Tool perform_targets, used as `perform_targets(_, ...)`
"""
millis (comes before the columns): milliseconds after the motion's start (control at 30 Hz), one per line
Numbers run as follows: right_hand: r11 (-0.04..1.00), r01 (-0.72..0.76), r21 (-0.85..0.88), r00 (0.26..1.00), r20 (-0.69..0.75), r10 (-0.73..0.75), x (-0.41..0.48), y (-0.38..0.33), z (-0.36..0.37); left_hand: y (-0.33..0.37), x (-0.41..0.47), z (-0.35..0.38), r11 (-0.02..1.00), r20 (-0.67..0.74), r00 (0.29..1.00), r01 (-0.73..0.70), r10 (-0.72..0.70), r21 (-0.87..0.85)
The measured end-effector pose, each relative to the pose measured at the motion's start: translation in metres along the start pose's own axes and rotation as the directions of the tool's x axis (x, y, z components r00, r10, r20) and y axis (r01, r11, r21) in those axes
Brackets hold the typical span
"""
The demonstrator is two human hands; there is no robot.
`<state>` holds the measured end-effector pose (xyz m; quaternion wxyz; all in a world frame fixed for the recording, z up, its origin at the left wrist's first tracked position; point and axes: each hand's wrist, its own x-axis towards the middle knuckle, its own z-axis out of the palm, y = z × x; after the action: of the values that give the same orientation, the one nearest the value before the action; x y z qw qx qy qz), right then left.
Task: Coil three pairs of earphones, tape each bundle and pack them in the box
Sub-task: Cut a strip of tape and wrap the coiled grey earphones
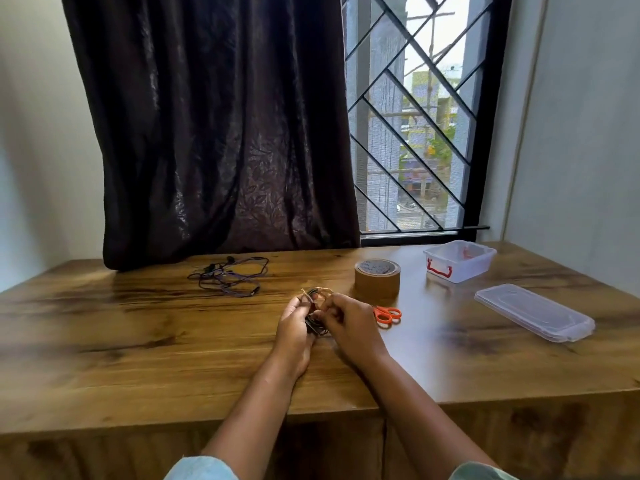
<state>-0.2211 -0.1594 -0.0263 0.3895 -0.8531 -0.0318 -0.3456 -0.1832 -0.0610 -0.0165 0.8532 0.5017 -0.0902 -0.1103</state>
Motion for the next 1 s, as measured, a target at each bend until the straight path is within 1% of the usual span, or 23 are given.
perform_targets(100,0.994,-0.002,-0.108,0.999,0.041,0.007,0.001,-0.001,0.006,0.0,0.0,-0.001,1.0,-0.005,1.0,-0.005,0.005,-0.003)
perform_targets(167,0.984,-0.001,-0.178,0.996,0.084,0.016,0.001,-0.002,0.007,-0.001,0.001,-0.001,1.0,0.005,1.0,-0.01,0.01,0.028)
perform_targets(300,0.986,-0.024,-0.167,0.993,0.112,0.044,0.002,-0.002,0.005,-0.004,0.002,-0.002,0.993,0.016,1.0,-0.013,0.011,0.114)
perform_targets(433,0.981,-0.049,-0.186,0.989,0.125,0.073,0.003,0.0,0.009,-0.005,0.003,-0.003,0.989,0.037,0.999,-0.033,0.028,0.142)
perform_targets(500,0.987,-0.016,-0.16,0.993,0.115,0.035,0.001,0.0,0.009,-0.006,0.002,-0.002,0.988,0.043,0.998,-0.055,0.049,0.141)
perform_targets(600,0.99,0.072,-0.118,0.995,0.08,-0.063,-0.001,-0.002,0.005,-0.006,0.001,-0.002,0.985,0.059,0.995,-0.094,0.086,0.147)
perform_targets(700,0.988,0.074,-0.133,0.997,0.028,-0.071,0.0,-0.001,0.003,-0.006,-0.001,-0.001,0.977,0.075,0.991,-0.123,0.112,0.171)
perform_targets(767,0.996,0.039,-0.082,0.999,-0.035,-0.042,0.002,0.001,0.004,-0.006,-0.003,0.0,0.973,0.076,0.991,-0.125,0.113,0.195)
perform_targets(900,0.999,-0.043,-0.001,0.981,-0.19,0.042,0.005,0.005,0.001,-0.006,-0.003,-0.002,0.973,0.031,0.994,-0.11,0.106,0.201)
perform_targets(967,0.986,-0.112,0.127,0.96,-0.241,0.14,0.005,0.008,-0.002,-0.005,-0.004,-0.003,0.979,0.035,0.996,-0.092,0.087,0.183)
perform_targets(1000,0.96,-0.17,0.225,0.95,-0.222,0.22,0.004,0.009,-0.004,-0.005,-0.005,-0.002,0.982,0.042,0.996,-0.084,0.078,0.17)
